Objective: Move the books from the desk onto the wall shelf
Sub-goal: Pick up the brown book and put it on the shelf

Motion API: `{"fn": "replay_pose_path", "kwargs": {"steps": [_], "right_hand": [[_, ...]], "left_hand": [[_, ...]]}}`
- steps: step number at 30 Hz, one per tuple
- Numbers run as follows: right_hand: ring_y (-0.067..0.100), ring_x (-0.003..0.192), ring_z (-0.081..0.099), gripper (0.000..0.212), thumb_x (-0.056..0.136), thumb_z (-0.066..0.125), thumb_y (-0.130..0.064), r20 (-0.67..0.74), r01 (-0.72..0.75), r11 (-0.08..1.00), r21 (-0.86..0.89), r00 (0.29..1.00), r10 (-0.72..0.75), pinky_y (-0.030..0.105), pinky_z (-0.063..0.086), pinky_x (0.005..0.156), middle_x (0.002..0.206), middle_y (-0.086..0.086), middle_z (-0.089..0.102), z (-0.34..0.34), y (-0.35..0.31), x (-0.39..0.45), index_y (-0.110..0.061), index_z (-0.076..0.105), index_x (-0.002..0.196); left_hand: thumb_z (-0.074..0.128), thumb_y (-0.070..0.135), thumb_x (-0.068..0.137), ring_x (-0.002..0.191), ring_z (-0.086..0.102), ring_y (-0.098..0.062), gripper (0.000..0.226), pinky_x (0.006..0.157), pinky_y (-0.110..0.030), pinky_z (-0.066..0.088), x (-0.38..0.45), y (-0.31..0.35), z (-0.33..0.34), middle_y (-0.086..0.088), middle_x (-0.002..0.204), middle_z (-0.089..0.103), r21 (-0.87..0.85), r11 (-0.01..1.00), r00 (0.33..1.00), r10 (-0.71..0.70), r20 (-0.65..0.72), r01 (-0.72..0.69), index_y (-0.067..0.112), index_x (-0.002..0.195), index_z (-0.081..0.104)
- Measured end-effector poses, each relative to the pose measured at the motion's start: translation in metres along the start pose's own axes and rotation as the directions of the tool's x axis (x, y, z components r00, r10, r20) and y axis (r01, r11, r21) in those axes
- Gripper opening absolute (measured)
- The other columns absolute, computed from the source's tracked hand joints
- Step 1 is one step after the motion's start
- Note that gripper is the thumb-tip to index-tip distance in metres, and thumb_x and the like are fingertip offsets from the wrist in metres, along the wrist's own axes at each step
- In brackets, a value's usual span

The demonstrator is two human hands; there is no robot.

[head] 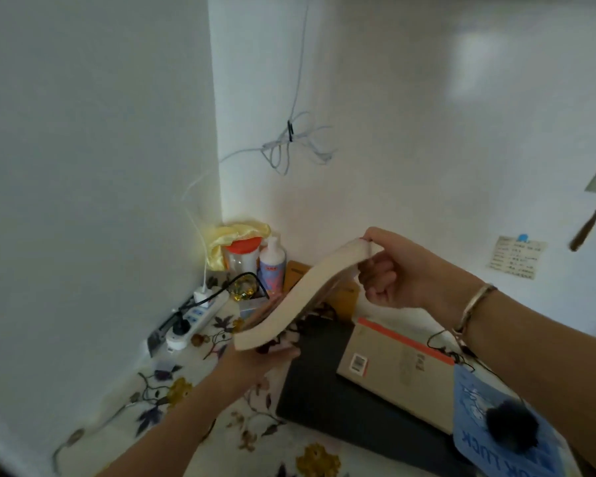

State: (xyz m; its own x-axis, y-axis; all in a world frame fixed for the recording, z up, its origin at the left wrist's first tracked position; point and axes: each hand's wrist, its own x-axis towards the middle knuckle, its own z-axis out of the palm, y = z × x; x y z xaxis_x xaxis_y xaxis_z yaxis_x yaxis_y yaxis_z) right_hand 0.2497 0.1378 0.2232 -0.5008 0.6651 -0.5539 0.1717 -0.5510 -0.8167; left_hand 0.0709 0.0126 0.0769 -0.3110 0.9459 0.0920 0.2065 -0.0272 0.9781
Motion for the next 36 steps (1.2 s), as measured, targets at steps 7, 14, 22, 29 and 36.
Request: {"fn": "replay_pose_path", "kwargs": {"steps": [7,14,22,29,36], "right_hand": [[0.006,0.022,0.032,0.032,0.072,0.051,-0.034,0.285,0.01,0.981,0.195,0.956,-0.067,0.013,0.04,0.045,0.033,-0.007,0.031,0.085,-0.057,-0.054,-0.013,0.044,0.048],[0.009,0.041,0.041,0.038,0.077,0.054,-0.051,0.36,0.274,0.96,0.059,0.891,-0.277,0.02,0.046,0.048,0.051,-0.005,0.043,0.149,-0.134,-0.1,-0.017,0.045,0.063],[0.019,0.086,0.055,0.046,0.095,0.033,-0.045,0.112,0.835,0.493,-0.243,0.529,-0.841,0.038,0.049,0.086,0.087,0.005,0.057,0.235,-0.189,-0.122,-0.008,0.059,0.091],[0.024,0.127,0.048,0.067,0.077,0.047,-0.044,0.086,0.892,0.093,-0.442,0.146,-0.986,0.046,0.045,0.104,0.149,0.002,0.033,0.258,-0.248,-0.11,-0.041,0.026,0.141],[0.031,0.148,0.011,0.071,0.089,0.032,-0.052,-0.012,0.815,0.0,-0.58,-0.009,-1.0,0.055,0.027,0.114,0.162,0.003,-0.003,0.245,-0.314,-0.108,-0.042,-0.004,0.149]], "left_hand": [[0.082,0.006,0.065,0.078,0.061,0.016,0.039,0.065,0.003,0.041,0.004,0.1,-0.09,0.027,0.078,0.068,0.003,0.954,0.866,0.272,-0.42,-0.298,0.02,0.097,0.064],[0.077,0.013,0.074,0.08,0.068,0.004,0.026,0.067,-0.009,0.052,-0.008,0.223,-0.161,0.022,0.082,0.073,0.115,0.798,0.615,0.538,-0.576,-0.591,0.027,0.093,0.067],[0.077,0.029,0.076,0.083,0.068,0.004,0.033,0.074,-0.015,0.055,0.014,0.347,-0.201,0.015,0.094,0.071,0.198,0.657,0.401,0.641,-0.655,-0.727,0.02,0.106,0.065],[0.08,0.028,0.071,0.086,0.07,-0.007,0.033,0.082,-0.035,0.058,0.057,0.452,-0.212,0.006,0.093,0.074,0.215,0.518,0.294,0.728,-0.619,-0.828,0.018,0.1,0.067],[0.08,0.026,0.071,0.082,0.07,-0.016,0.028,0.079,-0.04,0.059,0.105,0.527,-0.195,-0.002,0.091,0.072,0.141,0.459,0.287,0.737,-0.612,-0.877,0.017,0.089,0.062]]}}
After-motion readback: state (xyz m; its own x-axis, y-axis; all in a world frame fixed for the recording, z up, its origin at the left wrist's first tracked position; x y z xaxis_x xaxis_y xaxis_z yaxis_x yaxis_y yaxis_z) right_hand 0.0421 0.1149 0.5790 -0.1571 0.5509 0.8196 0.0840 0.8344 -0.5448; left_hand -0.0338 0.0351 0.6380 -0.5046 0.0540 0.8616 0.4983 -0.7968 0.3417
